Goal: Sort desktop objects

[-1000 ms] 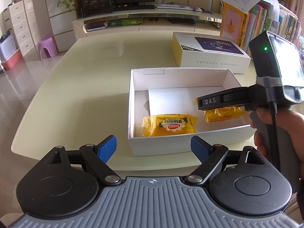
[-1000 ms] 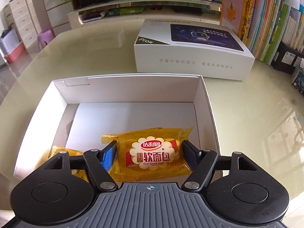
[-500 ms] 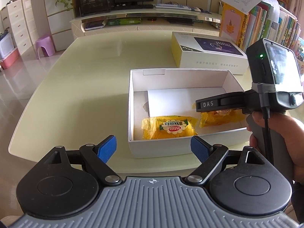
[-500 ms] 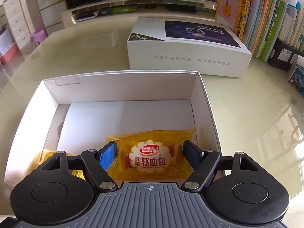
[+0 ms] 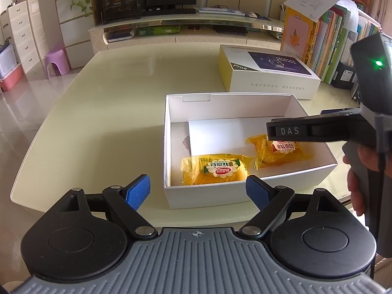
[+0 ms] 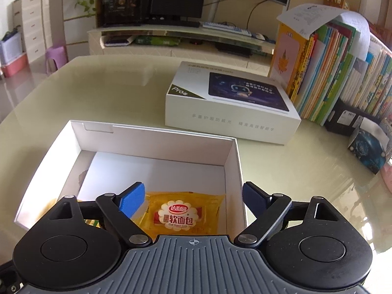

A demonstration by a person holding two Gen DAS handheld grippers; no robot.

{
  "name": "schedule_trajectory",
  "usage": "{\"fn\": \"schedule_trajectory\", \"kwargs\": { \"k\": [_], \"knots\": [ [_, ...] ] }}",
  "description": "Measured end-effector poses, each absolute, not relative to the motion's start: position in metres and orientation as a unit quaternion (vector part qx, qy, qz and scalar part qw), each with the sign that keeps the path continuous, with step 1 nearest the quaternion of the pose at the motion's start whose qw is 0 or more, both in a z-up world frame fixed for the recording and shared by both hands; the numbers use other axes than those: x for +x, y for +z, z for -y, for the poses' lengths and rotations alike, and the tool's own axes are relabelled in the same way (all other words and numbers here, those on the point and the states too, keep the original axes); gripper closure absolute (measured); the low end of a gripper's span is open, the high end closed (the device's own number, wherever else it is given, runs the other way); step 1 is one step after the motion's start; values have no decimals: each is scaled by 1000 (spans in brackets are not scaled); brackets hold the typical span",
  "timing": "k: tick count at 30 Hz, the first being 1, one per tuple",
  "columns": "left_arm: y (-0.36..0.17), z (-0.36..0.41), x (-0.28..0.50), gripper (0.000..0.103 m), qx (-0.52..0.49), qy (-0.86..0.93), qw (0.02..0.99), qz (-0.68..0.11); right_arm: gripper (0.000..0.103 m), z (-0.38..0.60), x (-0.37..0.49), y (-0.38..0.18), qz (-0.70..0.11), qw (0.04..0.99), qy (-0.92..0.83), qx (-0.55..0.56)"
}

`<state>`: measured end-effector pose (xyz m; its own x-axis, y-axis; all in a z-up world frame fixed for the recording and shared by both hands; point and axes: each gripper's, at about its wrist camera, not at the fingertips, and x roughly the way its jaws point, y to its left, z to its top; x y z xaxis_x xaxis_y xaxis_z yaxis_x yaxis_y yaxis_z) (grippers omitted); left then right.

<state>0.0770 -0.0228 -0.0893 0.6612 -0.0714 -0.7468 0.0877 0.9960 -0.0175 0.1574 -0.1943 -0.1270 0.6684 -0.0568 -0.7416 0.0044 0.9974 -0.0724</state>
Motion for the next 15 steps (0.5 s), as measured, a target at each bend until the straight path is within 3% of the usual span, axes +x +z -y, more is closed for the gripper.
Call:
{"fn": "schedule_trajectory", "kwargs": {
  "k": [2, 15],
  "knots": [
    [-89, 24, 77, 0, 11, -44, 911, -409, 0, 196, 154, -123, -400, 915, -20, -35],
    [-82, 34, 69, 0, 20, -48, 915, -400, 0, 212, 131, -105, -368, 927, -51, -52]
  ]
}}
